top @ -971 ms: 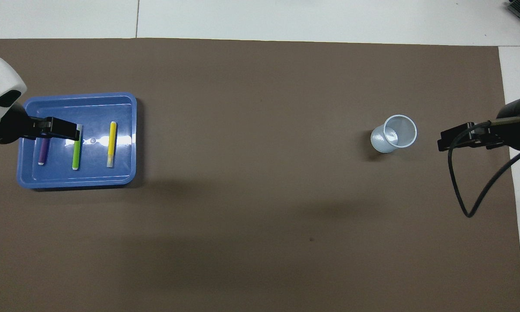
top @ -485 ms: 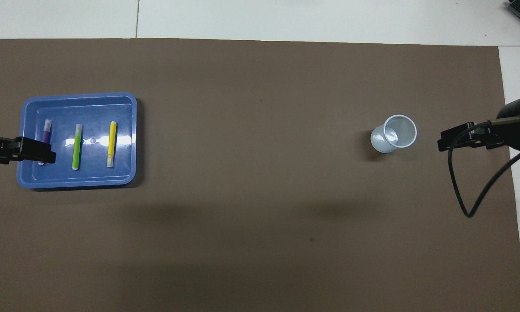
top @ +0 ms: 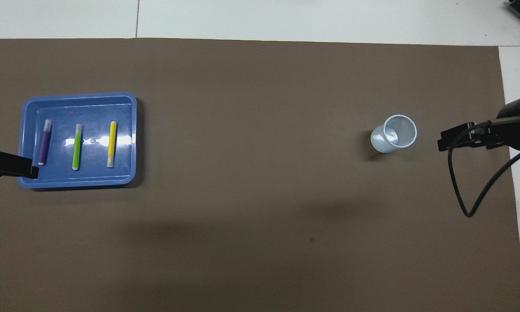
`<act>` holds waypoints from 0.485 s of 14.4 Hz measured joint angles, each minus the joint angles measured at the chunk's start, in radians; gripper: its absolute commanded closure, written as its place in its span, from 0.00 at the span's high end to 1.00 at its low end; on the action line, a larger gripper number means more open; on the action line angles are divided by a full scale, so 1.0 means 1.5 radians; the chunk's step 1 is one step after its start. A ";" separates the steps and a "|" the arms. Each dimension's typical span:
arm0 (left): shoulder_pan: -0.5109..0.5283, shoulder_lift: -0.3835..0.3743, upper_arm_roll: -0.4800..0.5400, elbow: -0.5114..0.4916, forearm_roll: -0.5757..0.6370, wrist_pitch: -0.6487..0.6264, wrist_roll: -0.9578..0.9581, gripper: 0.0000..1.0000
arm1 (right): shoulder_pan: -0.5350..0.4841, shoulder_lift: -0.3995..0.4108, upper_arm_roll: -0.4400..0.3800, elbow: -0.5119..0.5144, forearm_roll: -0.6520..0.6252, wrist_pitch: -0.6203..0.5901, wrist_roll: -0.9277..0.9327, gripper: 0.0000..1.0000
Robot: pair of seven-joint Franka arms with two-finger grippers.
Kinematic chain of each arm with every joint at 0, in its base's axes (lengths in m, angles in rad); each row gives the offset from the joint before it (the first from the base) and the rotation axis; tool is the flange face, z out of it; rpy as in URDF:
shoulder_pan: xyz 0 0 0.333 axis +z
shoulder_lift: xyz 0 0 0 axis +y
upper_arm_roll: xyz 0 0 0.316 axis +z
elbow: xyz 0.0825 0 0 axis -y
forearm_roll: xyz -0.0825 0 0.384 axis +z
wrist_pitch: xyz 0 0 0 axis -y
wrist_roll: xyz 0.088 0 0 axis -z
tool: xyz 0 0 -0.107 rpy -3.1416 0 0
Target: Right arm passes pens to left for tray arrangement
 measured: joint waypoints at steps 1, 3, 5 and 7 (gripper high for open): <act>0.000 0.000 0.000 -0.002 0.011 0.009 0.000 1.00 | 0.000 0.000 0.000 0.000 0.000 0.000 0.000 1.00; 0.000 -0.003 0.000 -0.025 0.036 0.063 0.001 1.00 | 0.000 0.000 0.000 0.000 0.000 0.000 0.000 1.00; 0.001 -0.009 0.003 -0.057 0.041 0.093 0.001 1.00 | 0.000 0.000 0.000 0.000 0.000 0.000 0.000 1.00; 0.002 -0.014 0.004 -0.069 0.044 0.100 0.001 1.00 | 0.000 0.000 0.000 0.000 0.000 0.000 0.000 1.00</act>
